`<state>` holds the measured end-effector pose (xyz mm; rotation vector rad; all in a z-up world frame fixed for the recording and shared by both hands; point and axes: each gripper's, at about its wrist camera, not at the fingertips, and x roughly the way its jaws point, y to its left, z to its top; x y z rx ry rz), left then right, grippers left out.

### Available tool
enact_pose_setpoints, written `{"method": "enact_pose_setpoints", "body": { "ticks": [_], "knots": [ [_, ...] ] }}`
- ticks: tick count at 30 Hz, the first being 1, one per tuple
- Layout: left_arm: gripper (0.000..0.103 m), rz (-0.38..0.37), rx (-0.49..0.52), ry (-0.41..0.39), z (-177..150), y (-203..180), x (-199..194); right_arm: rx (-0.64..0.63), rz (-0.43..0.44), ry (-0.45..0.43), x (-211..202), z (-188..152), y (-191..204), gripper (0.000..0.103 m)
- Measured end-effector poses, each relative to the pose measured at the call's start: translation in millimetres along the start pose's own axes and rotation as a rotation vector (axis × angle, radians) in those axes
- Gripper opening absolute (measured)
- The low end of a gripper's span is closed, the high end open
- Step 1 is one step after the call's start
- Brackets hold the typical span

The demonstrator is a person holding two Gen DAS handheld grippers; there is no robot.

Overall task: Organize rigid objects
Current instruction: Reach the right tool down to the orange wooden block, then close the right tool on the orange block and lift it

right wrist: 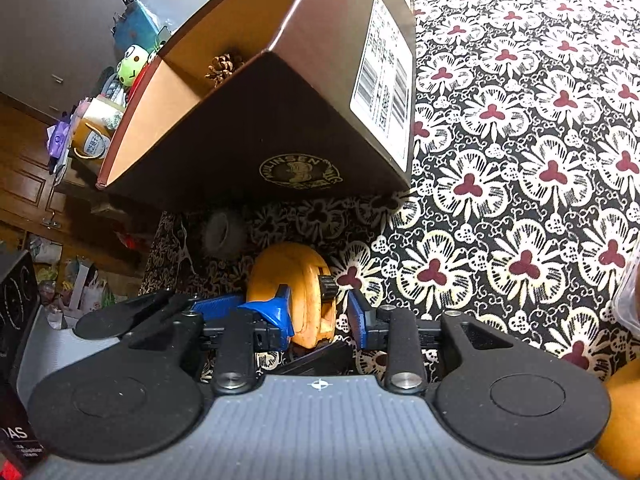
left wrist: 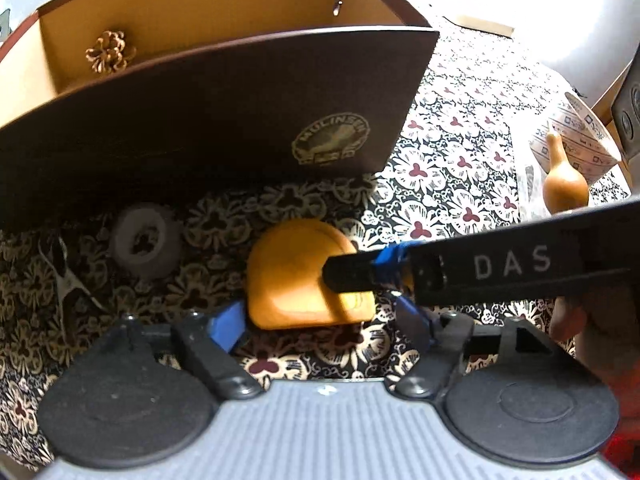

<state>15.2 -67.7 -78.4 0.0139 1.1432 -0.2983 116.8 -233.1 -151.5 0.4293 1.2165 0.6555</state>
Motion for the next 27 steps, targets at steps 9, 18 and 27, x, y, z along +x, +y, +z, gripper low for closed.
{"method": "enact_pose_setpoints", "body": {
  "ticks": [9, 18, 27],
  "knots": [
    [0.063, 0.073, 0.043, -0.016, 1, -9, 3, -0.029, 0.007, 0.011, 3, 1, 4, 0.015],
    [0.063, 0.051, 0.042, -0.034, 3, -11, -8, -0.086, -0.001, -0.042, -7, -3, 15, 0.013],
    [0.063, 0.004, 0.141, -0.097, 13, -32, -34, -0.117, -0.026, -0.141, -45, -4, 15, 0.013]
  ]
}}
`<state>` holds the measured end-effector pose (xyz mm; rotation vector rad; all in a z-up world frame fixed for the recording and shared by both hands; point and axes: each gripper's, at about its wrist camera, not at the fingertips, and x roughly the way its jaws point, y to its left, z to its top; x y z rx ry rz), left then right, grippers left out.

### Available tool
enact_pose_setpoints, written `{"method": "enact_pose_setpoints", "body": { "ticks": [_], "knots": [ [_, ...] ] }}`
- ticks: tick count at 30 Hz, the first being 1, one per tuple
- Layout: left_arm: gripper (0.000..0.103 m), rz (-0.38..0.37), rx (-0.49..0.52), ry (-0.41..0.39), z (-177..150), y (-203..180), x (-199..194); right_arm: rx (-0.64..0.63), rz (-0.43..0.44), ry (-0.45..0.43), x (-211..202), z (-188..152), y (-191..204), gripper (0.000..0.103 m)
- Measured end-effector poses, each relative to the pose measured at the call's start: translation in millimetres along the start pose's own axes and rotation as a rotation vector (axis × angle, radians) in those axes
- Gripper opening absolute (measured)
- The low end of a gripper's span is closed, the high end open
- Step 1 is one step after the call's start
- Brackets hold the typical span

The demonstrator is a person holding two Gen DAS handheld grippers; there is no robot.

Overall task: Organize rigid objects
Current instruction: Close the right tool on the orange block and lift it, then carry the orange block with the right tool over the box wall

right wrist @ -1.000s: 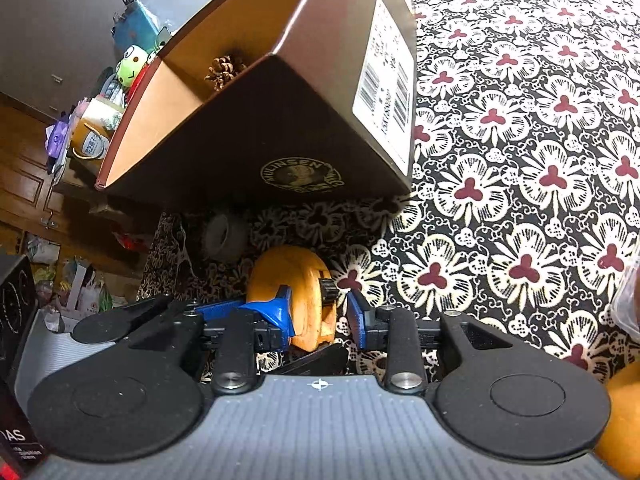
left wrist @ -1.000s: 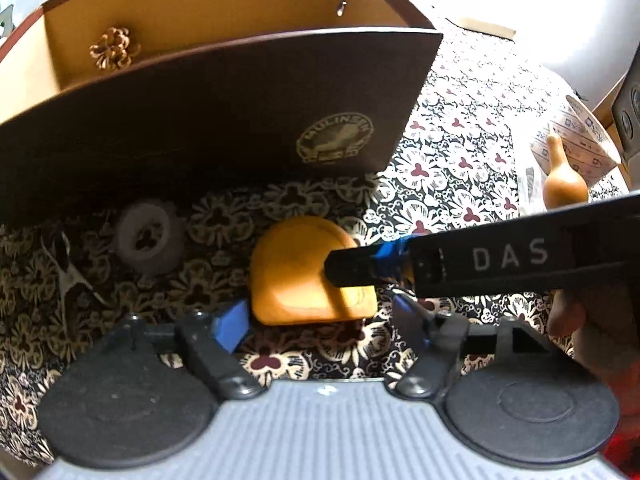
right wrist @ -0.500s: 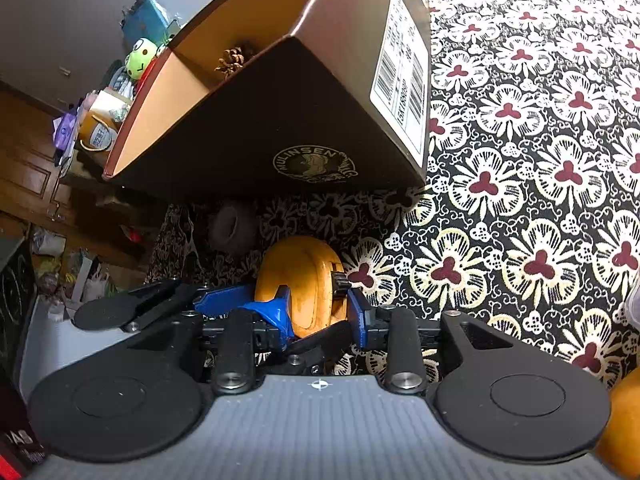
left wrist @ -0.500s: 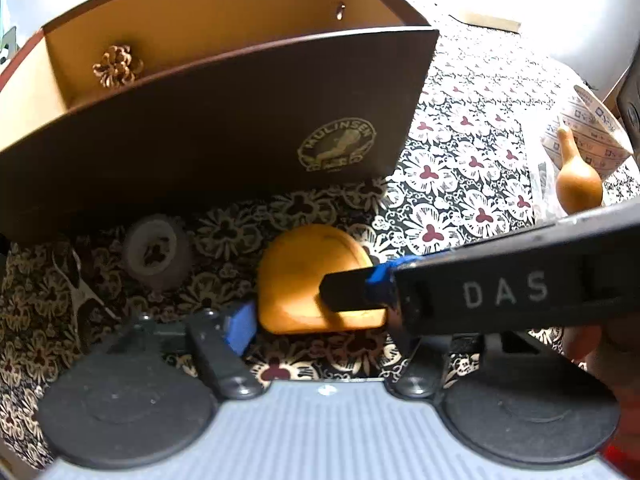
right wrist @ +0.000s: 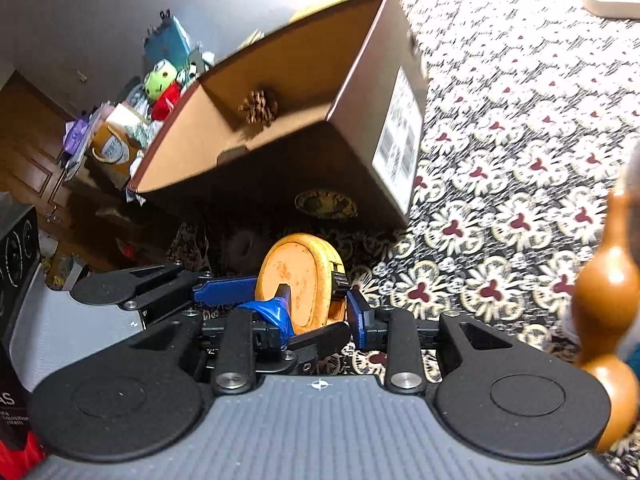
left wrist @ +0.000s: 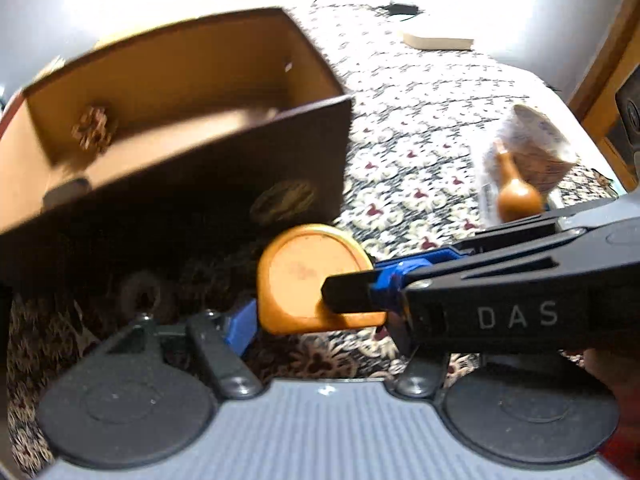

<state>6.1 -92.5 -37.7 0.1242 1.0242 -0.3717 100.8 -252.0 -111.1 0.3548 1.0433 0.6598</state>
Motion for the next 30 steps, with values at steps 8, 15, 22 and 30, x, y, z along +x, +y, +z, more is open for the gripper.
{"method": "enact_pose_setpoints", "body": {
  "ticks": [8, 15, 22, 30],
  "knots": [
    [0.063, -0.069, 0.1, -0.103, 25, -21, -33, 0.001, -0.043, -0.13, -43, 6, 8, 0.013],
    [0.063, -0.062, 0.149, -0.23, 54, -18, -64, -0.04, -0.058, -0.285, -62, 32, 25, 0.013],
    [0.063, -0.005, 0.141, -0.299, 85, 20, -74, -0.101, -0.027, -0.346, -42, 72, 44, 0.012],
    [0.063, 0.022, 0.031, -0.15, 89, 92, -33, -0.11, 0.018, -0.131, 40, 111, 57, 0.012]
  ]
}}
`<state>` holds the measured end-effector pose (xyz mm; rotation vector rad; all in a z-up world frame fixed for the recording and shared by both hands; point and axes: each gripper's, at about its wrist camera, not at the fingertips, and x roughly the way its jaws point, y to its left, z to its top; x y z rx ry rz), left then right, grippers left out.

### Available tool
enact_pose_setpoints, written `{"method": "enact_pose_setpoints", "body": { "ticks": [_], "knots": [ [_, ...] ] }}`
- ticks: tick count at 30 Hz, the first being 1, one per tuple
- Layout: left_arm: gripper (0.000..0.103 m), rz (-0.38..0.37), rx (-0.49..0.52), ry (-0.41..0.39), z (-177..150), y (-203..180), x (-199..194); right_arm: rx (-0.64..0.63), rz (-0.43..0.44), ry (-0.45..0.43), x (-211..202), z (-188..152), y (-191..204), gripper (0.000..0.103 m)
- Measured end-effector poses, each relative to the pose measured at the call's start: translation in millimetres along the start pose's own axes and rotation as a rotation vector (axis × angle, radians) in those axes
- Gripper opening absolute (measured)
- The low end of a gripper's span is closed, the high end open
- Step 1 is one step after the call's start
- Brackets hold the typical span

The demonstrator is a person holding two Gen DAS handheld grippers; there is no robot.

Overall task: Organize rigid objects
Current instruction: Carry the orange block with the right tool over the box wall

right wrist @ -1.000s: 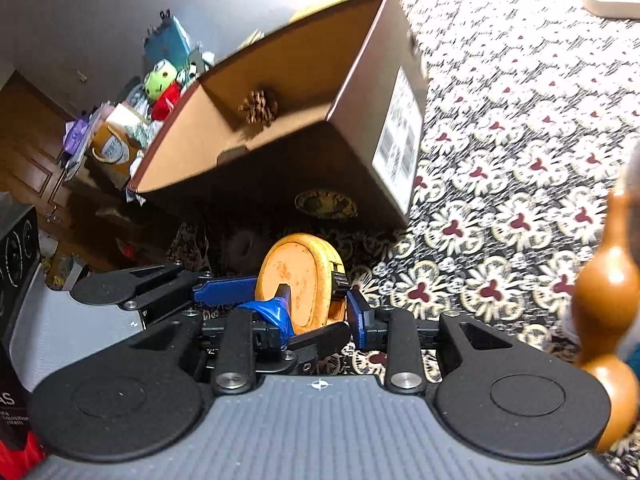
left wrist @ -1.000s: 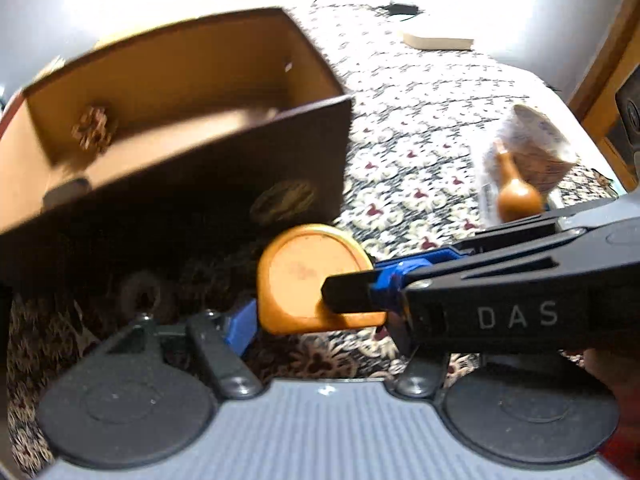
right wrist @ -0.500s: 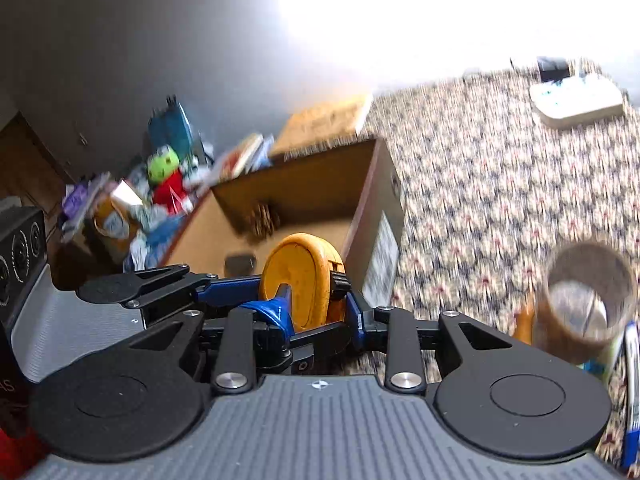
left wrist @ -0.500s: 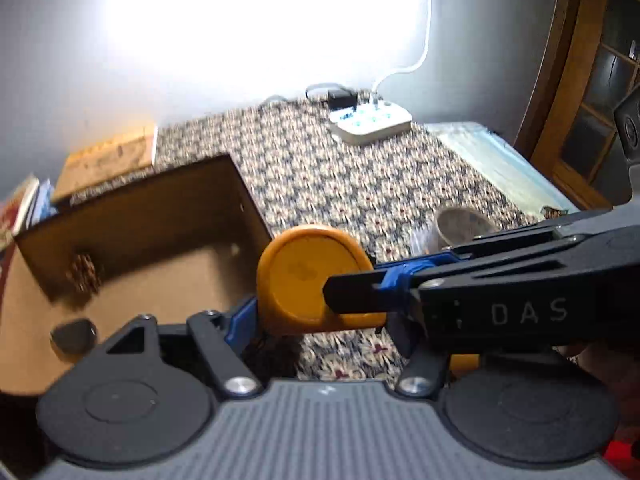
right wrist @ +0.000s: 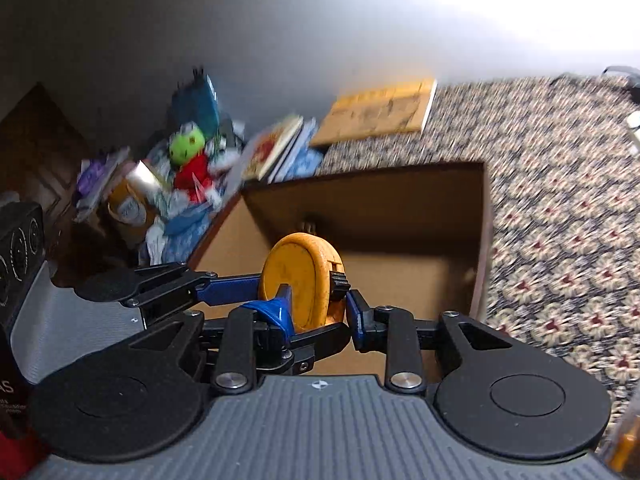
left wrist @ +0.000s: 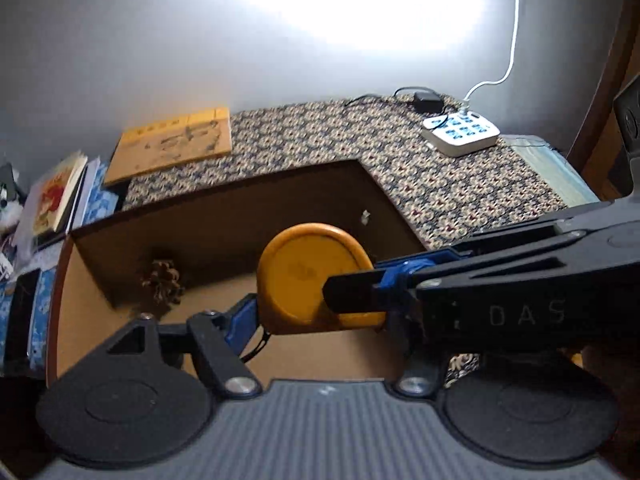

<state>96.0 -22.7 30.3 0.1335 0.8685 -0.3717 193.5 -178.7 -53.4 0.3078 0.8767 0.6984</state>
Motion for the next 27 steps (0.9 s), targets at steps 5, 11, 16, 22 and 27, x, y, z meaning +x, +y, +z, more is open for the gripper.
{"method": "enact_pose_setpoints", "body": {
  "ticks": [5, 11, 16, 22, 27],
  "knots": [
    [0.063, 0.002, -0.061, 0.159, -14, 38, 29, 0.008, 0.025, 0.197, 51, 1, 8, 0.012],
    [0.063, -0.006, -0.122, 0.321, -25, 74, 53, 0.053, 0.039, 0.384, 100, 7, 16, 0.012],
    [0.063, -0.022, -0.145, 0.437, -28, 97, 67, 0.118, 0.06, 0.491, 127, 11, 18, 0.012],
    [0.064, -0.059, -0.183, 0.509, -36, 117, 76, 0.16, 0.051, 0.547, 138, 7, 20, 0.013],
    [0.07, -0.074, -0.18, 0.485, -35, 121, 68, 0.191, 0.024, 0.555, 139, 8, 20, 0.013]
  ]
}}
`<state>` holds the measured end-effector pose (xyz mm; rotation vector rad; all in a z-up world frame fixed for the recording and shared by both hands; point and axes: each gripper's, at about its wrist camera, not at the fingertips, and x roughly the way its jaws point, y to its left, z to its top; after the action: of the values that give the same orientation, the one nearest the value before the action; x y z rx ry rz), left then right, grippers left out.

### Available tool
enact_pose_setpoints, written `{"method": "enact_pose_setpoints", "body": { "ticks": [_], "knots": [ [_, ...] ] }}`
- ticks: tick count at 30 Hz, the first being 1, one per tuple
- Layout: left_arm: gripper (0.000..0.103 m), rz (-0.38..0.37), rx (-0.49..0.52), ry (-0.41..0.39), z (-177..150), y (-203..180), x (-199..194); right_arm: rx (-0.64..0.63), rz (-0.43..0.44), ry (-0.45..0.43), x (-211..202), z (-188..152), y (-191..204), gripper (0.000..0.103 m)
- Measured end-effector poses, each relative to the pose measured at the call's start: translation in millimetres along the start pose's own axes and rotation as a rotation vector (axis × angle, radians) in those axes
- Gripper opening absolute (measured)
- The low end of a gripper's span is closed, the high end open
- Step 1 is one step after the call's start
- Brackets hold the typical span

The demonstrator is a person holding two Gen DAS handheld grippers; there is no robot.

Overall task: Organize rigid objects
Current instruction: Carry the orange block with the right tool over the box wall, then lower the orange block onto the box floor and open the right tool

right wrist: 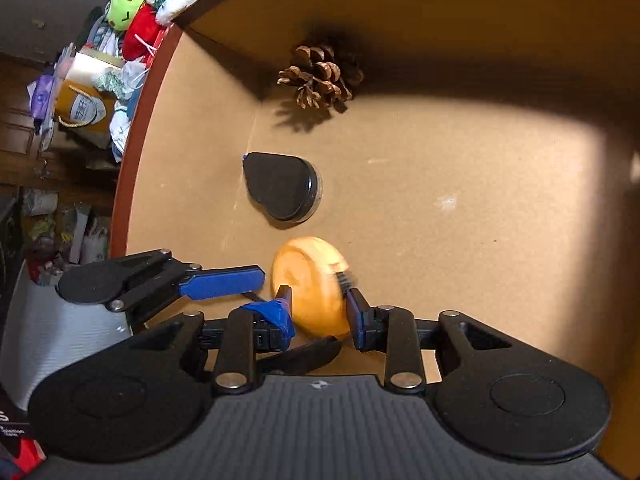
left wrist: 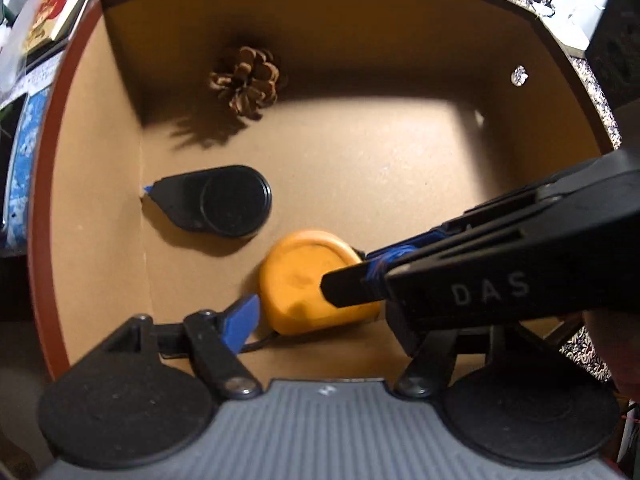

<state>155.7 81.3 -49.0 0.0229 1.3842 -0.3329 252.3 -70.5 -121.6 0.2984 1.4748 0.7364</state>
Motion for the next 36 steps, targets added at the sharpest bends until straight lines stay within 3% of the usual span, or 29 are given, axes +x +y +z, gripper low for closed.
{"method": "enact_pose_setpoints", "body": {
  "ticks": [7, 12, 16, 22, 27, 31, 36],
  "knots": [
    [0.07, -0.013, 0.011, -0.057, -5, 8, -20, 0.022, -0.002, -0.026, -4, -4, -1, 0.013],
    [0.07, 0.01, 0.057, -0.116, -16, 9, -35, 0.056, -0.049, -0.013, -3, -4, -6, 0.013],
    [0.07, -0.041, 0.063, -0.151, -22, 15, -48, 0.083, -0.078, 0.014, 6, 2, -2, 0.014],
    [0.071, -0.043, 0.064, -0.196, -25, 20, -58, 0.089, -0.11, 0.007, 12, 14, 11, 0.016],
    [0.071, -0.062, 0.05, -0.219, -26, 24, -62, 0.131, -0.073, 0.017, 14, 17, 5, 0.016],
    [0.072, -0.069, 0.04, -0.232, -26, 25, -64, 0.246, 0.027, -0.033, 10, 17, -12, 0.016],
    [0.072, -0.07, 0.038, -0.228, -28, 30, -62, 0.204, 0.001, 0.005, 11, 15, -16, 0.016]
  ]
}}
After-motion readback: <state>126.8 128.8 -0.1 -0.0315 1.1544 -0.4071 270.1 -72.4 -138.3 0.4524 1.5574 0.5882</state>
